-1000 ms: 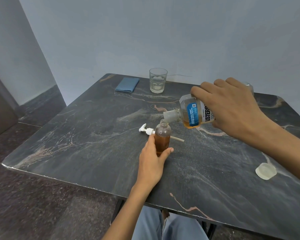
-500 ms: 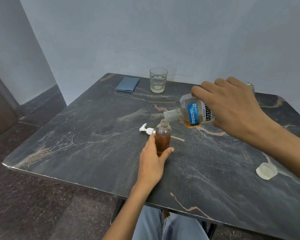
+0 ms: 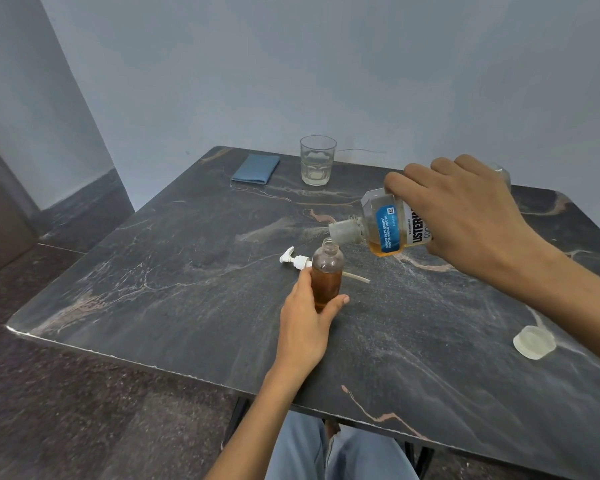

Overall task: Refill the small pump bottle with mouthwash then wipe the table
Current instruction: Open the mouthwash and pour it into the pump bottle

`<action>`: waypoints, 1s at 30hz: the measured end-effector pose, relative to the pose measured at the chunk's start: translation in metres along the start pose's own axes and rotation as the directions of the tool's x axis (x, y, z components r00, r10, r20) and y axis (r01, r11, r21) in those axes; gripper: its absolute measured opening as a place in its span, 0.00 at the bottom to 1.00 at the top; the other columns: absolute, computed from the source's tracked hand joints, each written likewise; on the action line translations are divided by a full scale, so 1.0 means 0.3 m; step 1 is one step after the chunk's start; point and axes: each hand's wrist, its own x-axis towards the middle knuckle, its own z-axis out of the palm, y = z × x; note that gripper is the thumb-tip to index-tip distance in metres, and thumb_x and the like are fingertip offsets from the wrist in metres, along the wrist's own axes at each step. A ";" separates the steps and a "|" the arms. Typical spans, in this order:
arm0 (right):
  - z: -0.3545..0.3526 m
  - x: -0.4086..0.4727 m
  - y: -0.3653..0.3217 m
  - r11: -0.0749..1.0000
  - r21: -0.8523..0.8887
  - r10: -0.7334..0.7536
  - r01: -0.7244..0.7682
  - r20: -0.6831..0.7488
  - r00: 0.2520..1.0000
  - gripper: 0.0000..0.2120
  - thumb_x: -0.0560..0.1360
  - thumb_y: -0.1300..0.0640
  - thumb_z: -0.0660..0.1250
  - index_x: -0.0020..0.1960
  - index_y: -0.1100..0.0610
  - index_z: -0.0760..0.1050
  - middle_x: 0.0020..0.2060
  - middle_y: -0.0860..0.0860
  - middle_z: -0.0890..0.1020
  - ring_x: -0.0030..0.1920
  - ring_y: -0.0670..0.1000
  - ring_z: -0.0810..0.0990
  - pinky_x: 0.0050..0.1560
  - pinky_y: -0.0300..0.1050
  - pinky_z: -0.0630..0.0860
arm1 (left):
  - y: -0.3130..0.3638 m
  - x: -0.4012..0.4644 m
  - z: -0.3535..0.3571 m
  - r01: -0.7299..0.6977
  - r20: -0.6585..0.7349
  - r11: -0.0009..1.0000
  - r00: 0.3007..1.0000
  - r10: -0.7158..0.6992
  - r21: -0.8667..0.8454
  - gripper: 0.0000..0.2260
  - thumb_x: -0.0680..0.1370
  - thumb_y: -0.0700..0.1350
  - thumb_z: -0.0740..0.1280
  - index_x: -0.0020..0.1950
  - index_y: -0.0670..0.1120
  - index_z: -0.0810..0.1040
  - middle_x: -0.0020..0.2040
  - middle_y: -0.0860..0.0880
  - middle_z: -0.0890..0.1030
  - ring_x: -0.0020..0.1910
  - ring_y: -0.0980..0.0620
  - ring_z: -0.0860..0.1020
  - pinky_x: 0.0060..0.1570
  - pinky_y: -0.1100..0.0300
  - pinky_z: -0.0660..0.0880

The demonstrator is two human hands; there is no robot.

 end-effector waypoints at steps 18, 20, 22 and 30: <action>-0.022 0.004 0.000 1.000 -0.008 -0.023 0.024 0.054 0.998 0.32 0.62 0.61 0.77 0.59 0.51 0.63 0.49 0.51 0.77 0.40 0.51 0.66 0.41 0.43 0.57 | 0.005 -0.002 -0.001 0.005 0.006 1.000 1.000 -0.005 0.004 0.21 0.74 0.51 0.69 0.64 0.51 0.67 0.58 0.54 0.76 0.56 0.56 0.74 0.58 0.56 0.73; -0.025 0.004 0.000 1.000 -0.012 -0.018 0.019 0.053 0.998 0.32 0.61 0.61 0.77 0.59 0.51 0.63 0.48 0.51 0.77 0.40 0.51 0.64 0.41 0.43 0.57 | 0.004 -0.001 -0.001 0.004 0.006 1.000 1.000 -0.004 0.004 0.21 0.74 0.51 0.69 0.65 0.51 0.67 0.59 0.53 0.76 0.56 0.55 0.74 0.58 0.56 0.73; -0.027 0.005 -0.002 1.000 -0.009 -0.013 0.014 0.045 0.999 0.32 0.60 0.62 0.77 0.59 0.52 0.65 0.48 0.52 0.77 0.40 0.50 0.61 0.41 0.43 0.57 | 0.002 -0.001 0.001 -0.003 0.003 1.000 1.000 0.003 0.005 0.20 0.74 0.51 0.69 0.63 0.52 0.67 0.57 0.54 0.76 0.55 0.55 0.75 0.56 0.57 0.73; -0.031 0.005 -0.003 1.000 0.013 -0.008 0.008 0.039 0.999 0.32 0.58 0.63 0.78 0.58 0.53 0.68 0.46 0.54 0.77 0.39 0.50 0.60 0.40 0.44 0.57 | -0.005 0.001 0.002 -0.018 -0.013 1.000 1.000 0.018 -0.002 0.17 0.74 0.52 0.70 0.59 0.55 0.68 0.52 0.55 0.77 0.49 0.57 0.76 0.50 0.60 0.72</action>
